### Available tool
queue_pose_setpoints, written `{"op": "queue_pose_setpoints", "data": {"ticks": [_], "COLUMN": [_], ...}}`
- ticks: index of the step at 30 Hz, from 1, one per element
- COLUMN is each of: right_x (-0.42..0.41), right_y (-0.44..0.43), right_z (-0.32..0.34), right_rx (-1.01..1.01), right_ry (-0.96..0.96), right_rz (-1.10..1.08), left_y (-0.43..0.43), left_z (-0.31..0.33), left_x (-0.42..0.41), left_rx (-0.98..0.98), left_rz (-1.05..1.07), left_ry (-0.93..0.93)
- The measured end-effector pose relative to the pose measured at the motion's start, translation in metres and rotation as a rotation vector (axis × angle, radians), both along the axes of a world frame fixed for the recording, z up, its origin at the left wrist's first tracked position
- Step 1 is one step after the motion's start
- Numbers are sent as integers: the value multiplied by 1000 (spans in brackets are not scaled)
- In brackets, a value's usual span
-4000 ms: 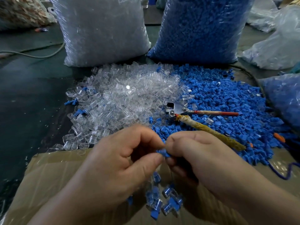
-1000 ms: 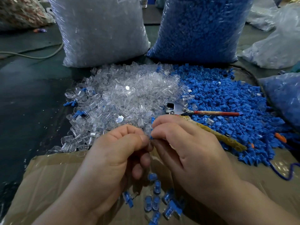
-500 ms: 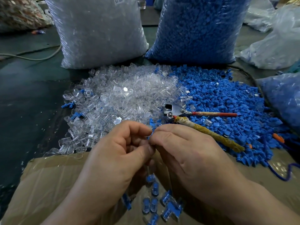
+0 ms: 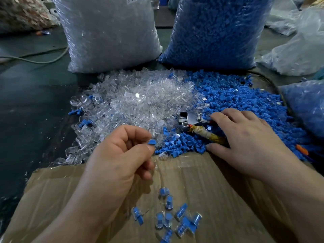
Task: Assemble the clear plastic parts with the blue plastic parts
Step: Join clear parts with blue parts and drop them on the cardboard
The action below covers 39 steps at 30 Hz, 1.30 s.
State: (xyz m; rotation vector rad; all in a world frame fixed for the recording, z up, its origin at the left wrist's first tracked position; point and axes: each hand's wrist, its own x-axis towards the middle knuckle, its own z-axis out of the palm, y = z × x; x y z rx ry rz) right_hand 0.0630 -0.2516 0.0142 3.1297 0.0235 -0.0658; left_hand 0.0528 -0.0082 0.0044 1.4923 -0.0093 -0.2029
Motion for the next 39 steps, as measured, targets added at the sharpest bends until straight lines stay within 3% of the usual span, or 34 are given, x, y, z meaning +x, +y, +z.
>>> {"op": "queue_pose_setpoints", "data": {"ticks": [12, 21, 26, 39], "right_x": [5, -9, -29, -30], "right_y": [-4, 3, 24, 25], "right_z": [-4, 14, 16, 15], "right_rx": [13, 299, 283, 294], "right_ry": [-33, -344, -188, -140], "right_rz": [-8, 75, 294, 347], "left_y": [2, 1, 1, 2], "left_z": [-4, -9, -11, -9], "left_x": [-1, -1, 0, -1], "left_rx": [7, 71, -13, 62], "left_rz": [-16, -1, 9, 41], "left_ry": [-13, -109, -113, -217]}}
